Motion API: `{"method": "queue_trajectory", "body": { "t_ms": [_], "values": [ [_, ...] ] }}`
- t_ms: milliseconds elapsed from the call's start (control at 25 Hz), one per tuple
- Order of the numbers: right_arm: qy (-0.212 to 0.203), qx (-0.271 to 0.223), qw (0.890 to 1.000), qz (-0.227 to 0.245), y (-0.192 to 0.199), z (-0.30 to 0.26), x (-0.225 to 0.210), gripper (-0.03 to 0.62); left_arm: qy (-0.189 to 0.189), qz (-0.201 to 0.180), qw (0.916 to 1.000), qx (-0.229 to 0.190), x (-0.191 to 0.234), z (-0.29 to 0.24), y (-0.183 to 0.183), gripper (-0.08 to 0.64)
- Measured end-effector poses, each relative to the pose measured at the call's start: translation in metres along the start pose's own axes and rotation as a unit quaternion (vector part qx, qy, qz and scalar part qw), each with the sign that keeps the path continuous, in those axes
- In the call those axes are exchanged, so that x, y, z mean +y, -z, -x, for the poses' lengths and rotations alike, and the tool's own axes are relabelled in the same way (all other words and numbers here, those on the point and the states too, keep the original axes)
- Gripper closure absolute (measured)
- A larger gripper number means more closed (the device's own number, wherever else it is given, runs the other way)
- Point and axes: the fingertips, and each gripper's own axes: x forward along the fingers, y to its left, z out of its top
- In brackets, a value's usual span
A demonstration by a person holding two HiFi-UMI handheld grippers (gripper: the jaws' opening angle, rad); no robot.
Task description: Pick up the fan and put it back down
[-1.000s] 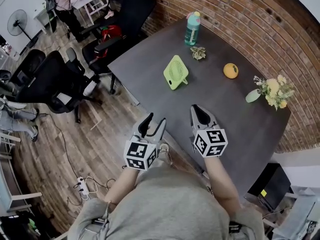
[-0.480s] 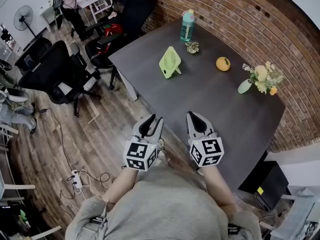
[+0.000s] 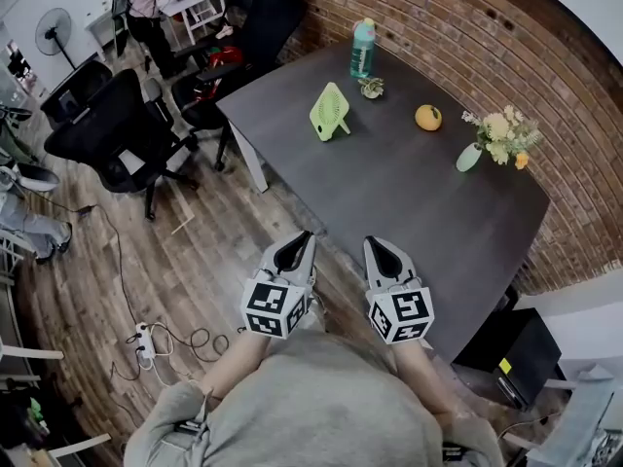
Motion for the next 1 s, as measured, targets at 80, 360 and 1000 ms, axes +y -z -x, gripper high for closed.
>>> {"method": "queue_trajectory", "body": {
  "t_ms": [80, 360, 1000],
  "values": [
    [-0.001, 0.002, 1.000, -0.004, 0.004, 0.009, 0.005, 0.590, 0.002, -0.001, 1.0000, 0.002, -0.005, 0.007, 0.003, 0.530],
    [-0.008, 0.002, 1.000, -0.005, 0.008, 0.027, 0.019, 0.589, 0.003, -0.006, 1.0000, 0.001, -0.014, 0.024, 0.003, 0.537],
    [0.015, -0.021, 1.000, -0.001, -0.001, 0.040, 0.026, 0.592, 0.008, -0.004, 1.0000, 0.004, -0.019, 0.038, 0.008, 0.537]
  ]
}}
